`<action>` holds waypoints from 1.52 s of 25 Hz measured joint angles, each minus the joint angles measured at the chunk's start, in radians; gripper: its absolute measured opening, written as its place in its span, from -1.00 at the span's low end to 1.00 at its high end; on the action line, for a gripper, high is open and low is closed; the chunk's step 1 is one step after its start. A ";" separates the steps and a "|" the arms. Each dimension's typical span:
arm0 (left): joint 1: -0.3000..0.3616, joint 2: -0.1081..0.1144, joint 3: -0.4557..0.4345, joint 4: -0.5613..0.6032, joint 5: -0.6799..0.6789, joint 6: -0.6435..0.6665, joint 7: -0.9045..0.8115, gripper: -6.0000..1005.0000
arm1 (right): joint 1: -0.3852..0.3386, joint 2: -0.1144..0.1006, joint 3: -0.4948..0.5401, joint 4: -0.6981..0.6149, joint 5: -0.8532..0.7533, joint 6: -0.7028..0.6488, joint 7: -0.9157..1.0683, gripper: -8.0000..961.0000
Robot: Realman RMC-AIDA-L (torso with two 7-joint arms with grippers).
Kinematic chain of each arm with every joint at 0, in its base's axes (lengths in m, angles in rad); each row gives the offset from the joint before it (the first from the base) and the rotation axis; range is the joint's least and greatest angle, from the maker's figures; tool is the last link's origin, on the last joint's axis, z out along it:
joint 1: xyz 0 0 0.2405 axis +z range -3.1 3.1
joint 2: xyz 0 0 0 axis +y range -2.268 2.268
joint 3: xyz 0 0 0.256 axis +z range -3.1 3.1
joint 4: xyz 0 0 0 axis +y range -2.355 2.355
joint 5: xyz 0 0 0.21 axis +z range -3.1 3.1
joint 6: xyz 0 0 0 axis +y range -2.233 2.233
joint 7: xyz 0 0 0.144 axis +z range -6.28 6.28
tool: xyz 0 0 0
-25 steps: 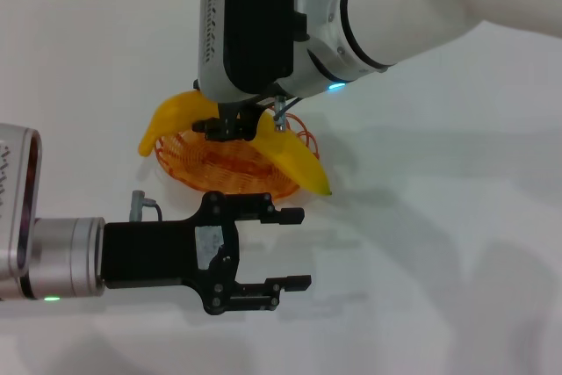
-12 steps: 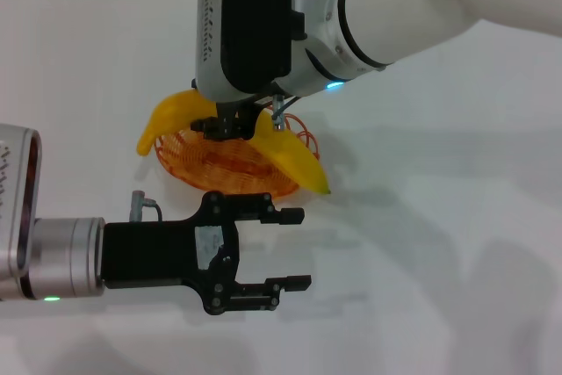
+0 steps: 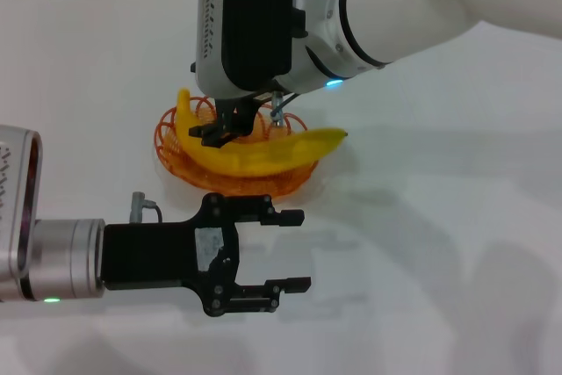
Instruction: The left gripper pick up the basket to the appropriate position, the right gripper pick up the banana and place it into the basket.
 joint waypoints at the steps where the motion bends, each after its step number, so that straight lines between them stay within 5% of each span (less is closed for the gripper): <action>1: 0.001 0.000 0.000 0.000 0.000 0.000 0.000 0.32 | 0.000 0.000 0.000 -0.004 -0.001 -0.002 0.000 0.55; 6: 0.007 0.000 0.000 -0.001 0.000 -0.001 0.000 0.32 | -0.041 -0.005 0.017 -0.094 -0.013 -0.004 0.000 0.84; 13: 0.011 0.001 0.000 -0.001 -0.003 -0.001 0.006 0.32 | -0.210 -0.008 0.174 -0.340 -0.100 0.003 -0.009 0.84; 18: 0.014 -0.001 0.000 -0.001 -0.005 -0.001 0.013 0.32 | -0.299 -0.009 0.284 -0.382 -0.069 0.012 -0.029 0.83; 26: 0.032 -0.002 -0.002 -0.001 -0.035 -0.001 0.042 0.32 | -0.445 -0.014 0.476 -0.288 0.330 -0.029 -0.340 0.83; 33: 0.060 0.007 -0.009 0.003 -0.091 0.023 0.064 0.32 | -0.482 -0.016 0.704 -0.133 0.571 -0.306 -0.588 0.83; 38: 0.111 0.026 -0.064 0.061 -0.105 0.078 0.020 0.32 | -0.472 -0.029 0.923 0.006 0.603 -0.503 -0.700 0.83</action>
